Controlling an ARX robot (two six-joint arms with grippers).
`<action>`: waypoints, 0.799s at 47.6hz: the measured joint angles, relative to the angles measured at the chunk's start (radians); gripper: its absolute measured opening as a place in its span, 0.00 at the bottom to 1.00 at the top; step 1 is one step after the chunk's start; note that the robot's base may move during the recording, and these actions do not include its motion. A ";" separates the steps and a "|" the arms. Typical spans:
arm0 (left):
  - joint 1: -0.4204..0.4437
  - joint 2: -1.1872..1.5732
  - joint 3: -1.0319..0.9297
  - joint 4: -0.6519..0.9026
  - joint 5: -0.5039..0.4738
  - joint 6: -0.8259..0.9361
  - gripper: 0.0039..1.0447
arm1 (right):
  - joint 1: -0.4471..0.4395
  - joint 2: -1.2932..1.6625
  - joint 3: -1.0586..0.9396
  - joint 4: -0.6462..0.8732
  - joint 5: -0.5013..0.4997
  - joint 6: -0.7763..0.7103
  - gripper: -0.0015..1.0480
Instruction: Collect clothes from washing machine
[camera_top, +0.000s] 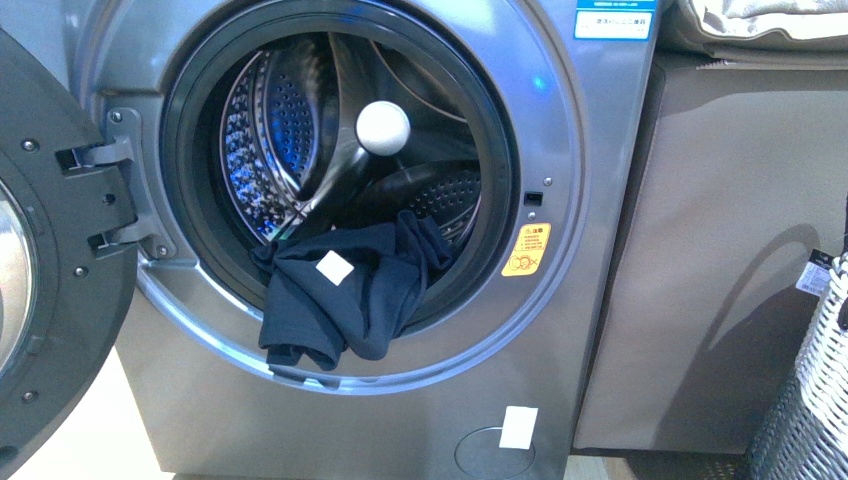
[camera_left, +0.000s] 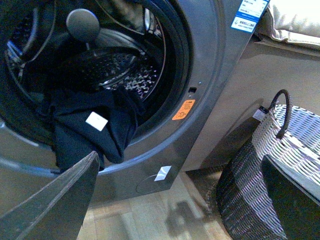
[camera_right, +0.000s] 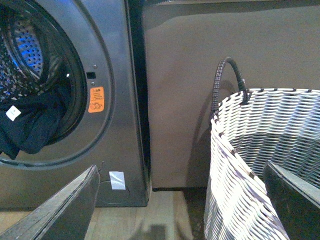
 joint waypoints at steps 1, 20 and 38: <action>-0.009 0.032 0.020 0.011 -0.002 0.008 0.94 | 0.000 0.000 0.000 0.000 0.000 0.000 0.93; -0.048 0.698 0.473 0.080 -0.071 0.121 0.94 | 0.000 0.000 0.000 0.000 0.000 0.000 0.93; -0.047 1.090 0.799 -0.016 -0.098 0.151 0.94 | 0.000 0.000 0.000 0.000 0.000 0.000 0.93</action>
